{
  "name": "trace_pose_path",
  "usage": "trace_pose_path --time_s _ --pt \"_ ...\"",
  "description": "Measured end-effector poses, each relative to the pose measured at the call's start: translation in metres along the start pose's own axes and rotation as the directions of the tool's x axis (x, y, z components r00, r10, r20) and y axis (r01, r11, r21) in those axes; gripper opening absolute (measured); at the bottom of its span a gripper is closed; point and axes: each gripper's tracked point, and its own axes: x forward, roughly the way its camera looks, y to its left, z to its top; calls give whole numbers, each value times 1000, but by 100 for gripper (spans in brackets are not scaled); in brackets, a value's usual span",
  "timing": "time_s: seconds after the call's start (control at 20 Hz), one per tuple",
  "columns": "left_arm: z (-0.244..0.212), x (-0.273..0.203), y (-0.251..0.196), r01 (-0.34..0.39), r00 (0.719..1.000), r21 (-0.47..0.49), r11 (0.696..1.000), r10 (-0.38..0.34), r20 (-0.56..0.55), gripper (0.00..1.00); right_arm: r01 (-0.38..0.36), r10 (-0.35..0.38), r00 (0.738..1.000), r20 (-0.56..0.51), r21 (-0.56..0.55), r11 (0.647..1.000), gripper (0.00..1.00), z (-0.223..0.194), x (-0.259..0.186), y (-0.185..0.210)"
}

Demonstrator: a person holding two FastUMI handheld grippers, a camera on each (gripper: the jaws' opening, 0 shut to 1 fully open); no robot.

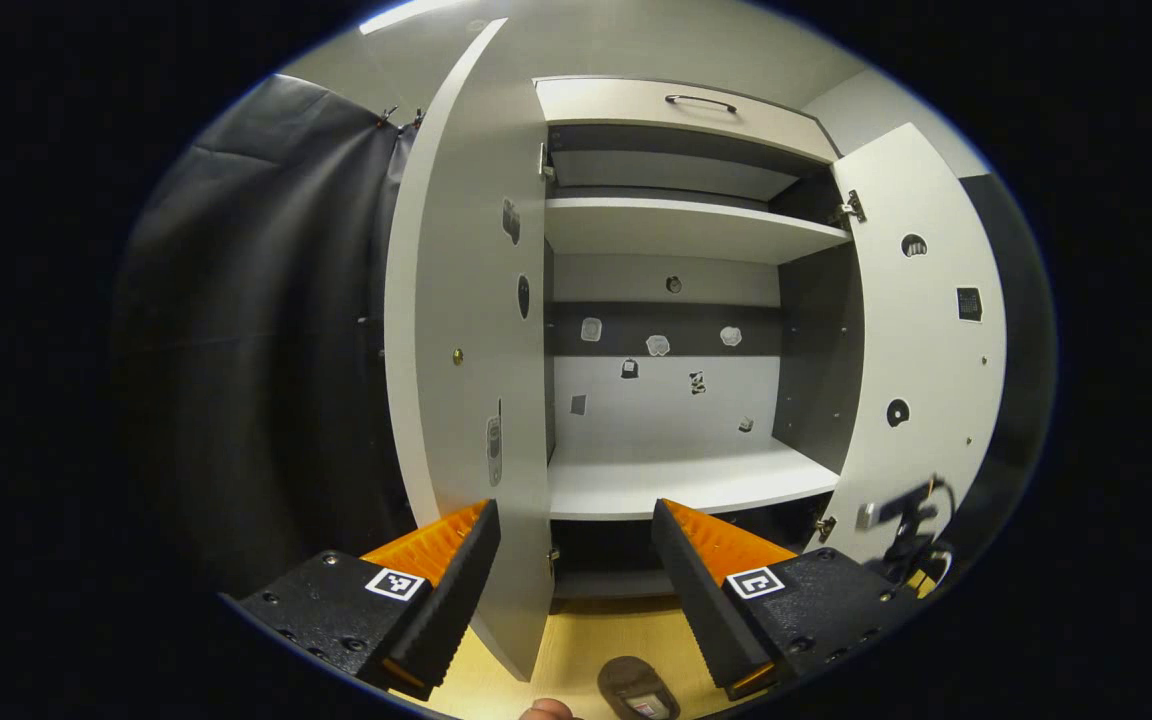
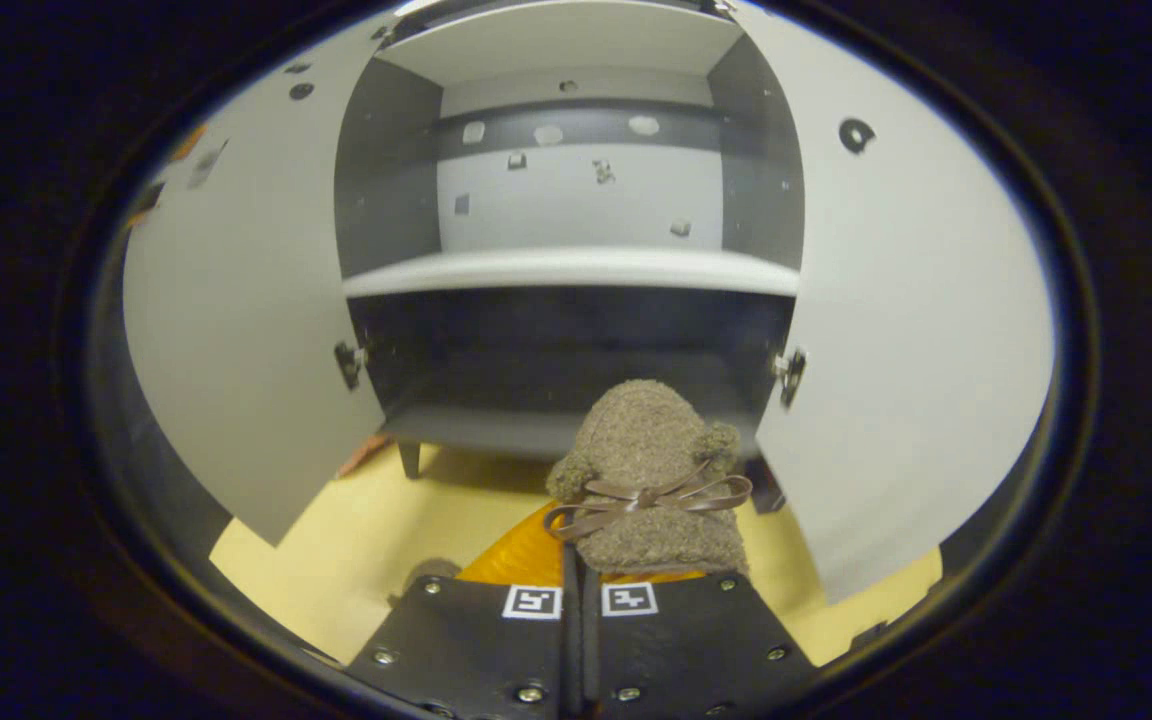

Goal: Grab one shoe with the right hand and put it into the shoe cabinet, grab the other shoe with the left hand and put it into the shoe cabinet; then close the right door with the right hand and the left door with the left hand.

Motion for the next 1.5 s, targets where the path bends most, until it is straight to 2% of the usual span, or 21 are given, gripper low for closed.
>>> trace_pose_path --time_s 0.15,0.35,0.55,0.75,1.0,1.3,1.35,1.5 --pt "1 0 0 0 1000 -9 1000 0 2 94 -8 9 996 92 -9 1000 1 86 18 -6" --pt "1 1 1 -5 1000 -12 1000 5 4 94 11 -4 985 175 -42 999 1 177 62 -21" --pt "1 0 1 -14 1000 -7 1000 14 1 94 20 -8 985 175 -67 998 0 228 126 -31" --pt "0 2 1 -30 1000 5 1000 30 -6 94 27 -16 990 142 -79 996 0 245 184 -38" --pt "-1 4 3 -60 998 14 998 60 -7 94 60 -54 995 88 -64 996 0 242 233 -56" --pt "-2 5 3 -80 997 18 997 80 -7 94 97 -97 995 13 25 995 2 228 256 -71" --pt "-1 5 3 -81 997 18 997 82 -7 94 101 -101 995 -1 38 994 6 226 260 -72" --pt "-1 5 3 -81 997 13 997 81 -7 94 91 -88 995 -39 75 993 8 221 257 -69"
